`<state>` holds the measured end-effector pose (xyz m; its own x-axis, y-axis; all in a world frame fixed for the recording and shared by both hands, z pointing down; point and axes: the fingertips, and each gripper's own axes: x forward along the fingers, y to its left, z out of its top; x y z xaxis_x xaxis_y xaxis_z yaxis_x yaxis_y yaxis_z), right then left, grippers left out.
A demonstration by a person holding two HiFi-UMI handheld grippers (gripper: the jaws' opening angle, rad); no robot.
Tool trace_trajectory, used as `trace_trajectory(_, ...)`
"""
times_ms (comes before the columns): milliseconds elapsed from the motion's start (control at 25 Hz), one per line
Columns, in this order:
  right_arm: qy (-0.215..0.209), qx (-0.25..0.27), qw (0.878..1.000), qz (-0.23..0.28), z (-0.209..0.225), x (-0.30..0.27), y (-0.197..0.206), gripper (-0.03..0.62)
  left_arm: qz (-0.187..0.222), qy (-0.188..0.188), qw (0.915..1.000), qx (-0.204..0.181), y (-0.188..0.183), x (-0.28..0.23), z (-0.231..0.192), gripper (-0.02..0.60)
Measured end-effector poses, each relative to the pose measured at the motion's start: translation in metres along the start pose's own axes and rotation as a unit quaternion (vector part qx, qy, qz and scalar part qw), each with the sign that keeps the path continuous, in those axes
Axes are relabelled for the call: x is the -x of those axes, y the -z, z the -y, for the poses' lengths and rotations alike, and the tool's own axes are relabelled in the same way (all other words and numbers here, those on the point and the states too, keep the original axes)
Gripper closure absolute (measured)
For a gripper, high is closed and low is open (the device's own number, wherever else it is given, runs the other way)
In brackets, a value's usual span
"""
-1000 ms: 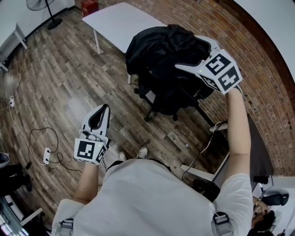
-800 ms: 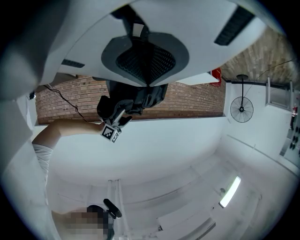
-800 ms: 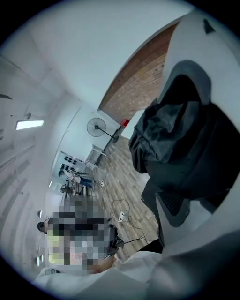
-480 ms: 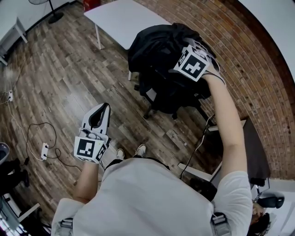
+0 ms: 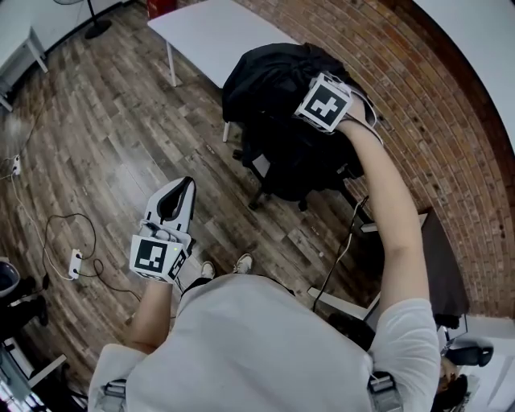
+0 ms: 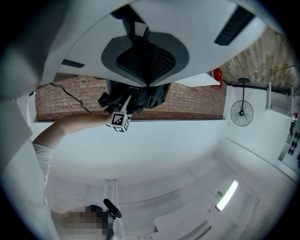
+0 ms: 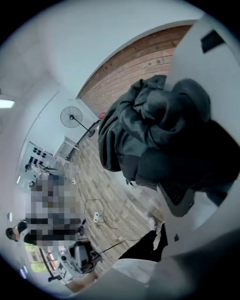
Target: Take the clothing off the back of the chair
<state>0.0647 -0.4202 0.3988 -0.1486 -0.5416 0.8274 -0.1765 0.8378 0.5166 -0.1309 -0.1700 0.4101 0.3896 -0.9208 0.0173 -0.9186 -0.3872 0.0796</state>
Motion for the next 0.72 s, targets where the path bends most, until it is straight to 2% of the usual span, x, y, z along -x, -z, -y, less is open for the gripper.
trace_trajectory(80,-0.025,-0.032,0.998,0.043,-0.003,0.003,-0.011,0.234,-0.001,-0.002,1.0,0.0,0.0,0.001,-0.001,0.552)
trace_trajectory(200,-0.034,-0.074,0.993,0.089,0.003,0.009,-0.018,0.302,-0.003,-0.008,1.0,0.001,0.001,0.004,-0.005,0.552)
trace_trajectory(720,-0.032,-0.109,0.984,0.137,0.01,0.02,-0.025,0.396,-0.004,-0.015,0.9999,0.003,0.001,0.013,-0.014,0.552)
